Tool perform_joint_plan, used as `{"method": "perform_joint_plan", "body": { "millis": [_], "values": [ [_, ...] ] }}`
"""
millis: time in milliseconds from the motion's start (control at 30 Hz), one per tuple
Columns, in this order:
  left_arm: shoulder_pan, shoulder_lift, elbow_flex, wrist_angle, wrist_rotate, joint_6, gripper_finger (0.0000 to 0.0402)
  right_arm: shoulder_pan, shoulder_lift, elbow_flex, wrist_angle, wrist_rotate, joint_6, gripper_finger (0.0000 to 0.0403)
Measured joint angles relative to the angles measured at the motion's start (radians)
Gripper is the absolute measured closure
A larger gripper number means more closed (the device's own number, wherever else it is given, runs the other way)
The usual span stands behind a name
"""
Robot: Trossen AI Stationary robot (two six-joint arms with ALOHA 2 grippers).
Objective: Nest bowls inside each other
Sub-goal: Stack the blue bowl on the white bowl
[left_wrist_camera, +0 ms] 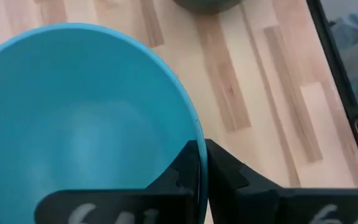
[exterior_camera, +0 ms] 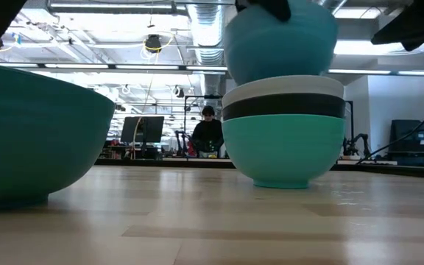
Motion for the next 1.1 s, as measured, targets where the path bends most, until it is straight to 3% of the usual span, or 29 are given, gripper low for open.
{"method": "perform_joint_plan", "body": {
  "millis": [300,533,833,1000,1100],
  "values": [
    [-0.014,0.004,-0.151,0.267,-0.043,-0.150,0.0401,0.000,0.000,0.000,0.000,-0.061,-0.005,0.0321],
    [-0.015,0.004,-0.207,0.274,-0.133,-0.205,0.0401,0.040,0.000,0.000,0.005,-0.072,-0.046,0.0321],
    [-0.023,0.004,-0.215,0.277,-0.144,-0.236,0.0400,0.066,0.000,0.000,0.006,-0.070,-0.049,0.0321],
    [-0.015,0.004,-0.215,0.280,-0.073,-0.264,0.0377,0.064,0.000,0.000,0.006,-0.068,-0.049,0.0321],
    [-0.015,0.008,-0.215,0.280,-0.098,-0.278,0.0361,0.064,0.000,0.000,0.006,-0.068,-0.049,0.0321]
  ]
}}
